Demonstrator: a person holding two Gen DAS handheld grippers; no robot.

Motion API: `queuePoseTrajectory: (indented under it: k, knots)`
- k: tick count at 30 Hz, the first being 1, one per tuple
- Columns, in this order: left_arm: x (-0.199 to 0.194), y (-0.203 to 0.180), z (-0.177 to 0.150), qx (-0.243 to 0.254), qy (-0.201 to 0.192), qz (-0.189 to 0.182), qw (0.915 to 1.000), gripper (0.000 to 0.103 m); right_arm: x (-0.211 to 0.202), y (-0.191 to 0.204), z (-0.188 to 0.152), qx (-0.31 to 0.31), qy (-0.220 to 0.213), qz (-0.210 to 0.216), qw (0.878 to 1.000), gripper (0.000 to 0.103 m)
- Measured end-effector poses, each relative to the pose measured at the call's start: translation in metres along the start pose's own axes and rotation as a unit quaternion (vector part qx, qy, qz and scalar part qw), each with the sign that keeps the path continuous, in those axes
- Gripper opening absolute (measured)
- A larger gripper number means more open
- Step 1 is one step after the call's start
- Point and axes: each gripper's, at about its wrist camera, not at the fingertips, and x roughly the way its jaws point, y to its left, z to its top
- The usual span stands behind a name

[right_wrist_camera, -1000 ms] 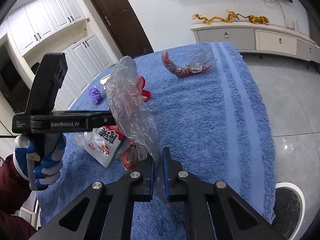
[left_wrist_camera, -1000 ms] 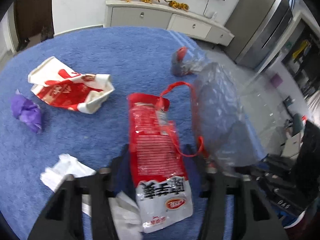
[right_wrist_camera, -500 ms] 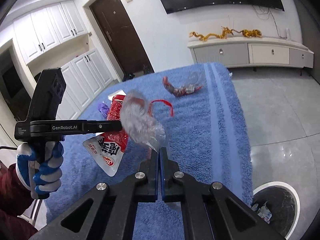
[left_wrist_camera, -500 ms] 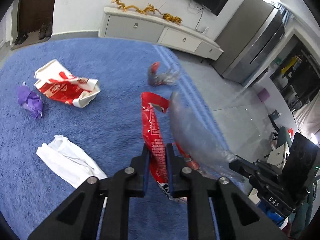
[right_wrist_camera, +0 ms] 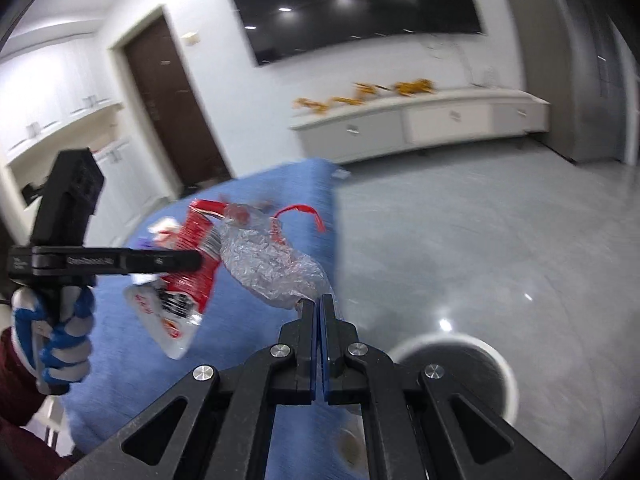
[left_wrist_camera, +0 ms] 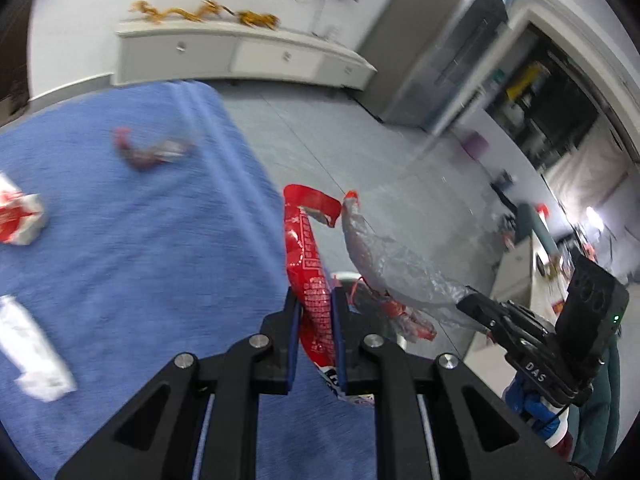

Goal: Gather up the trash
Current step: 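Lift both held bags and carry them over to the trash bin, then open both grippers over the bin to drop both bags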

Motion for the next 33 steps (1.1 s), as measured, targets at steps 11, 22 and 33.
queuePoseTrajectory:
  k: [11, 22, 33]
  knots:
    - [0.127, -0.089, 0.005, 0.049, 0.101, -0.020, 0.9934, 0.019, 0.031, -0.099, -0.063, 0.090, 0.085, -0.101, 0.987, 0.002]
    - [0.168, -0.100, -0.003, 0.052, 0.145, -0.025, 0.9878, 0.049, 0.052, -0.132, -0.097, 0.126, 0.119, -0.146, 0.974, 0.044]
    - [0.085, -0.060, -0.002, 0.058, 0.059, 0.021, 0.9964, 0.049, 0.043, -0.096, -0.066, 0.090, 0.086, -0.125, 0.984, 0.045]
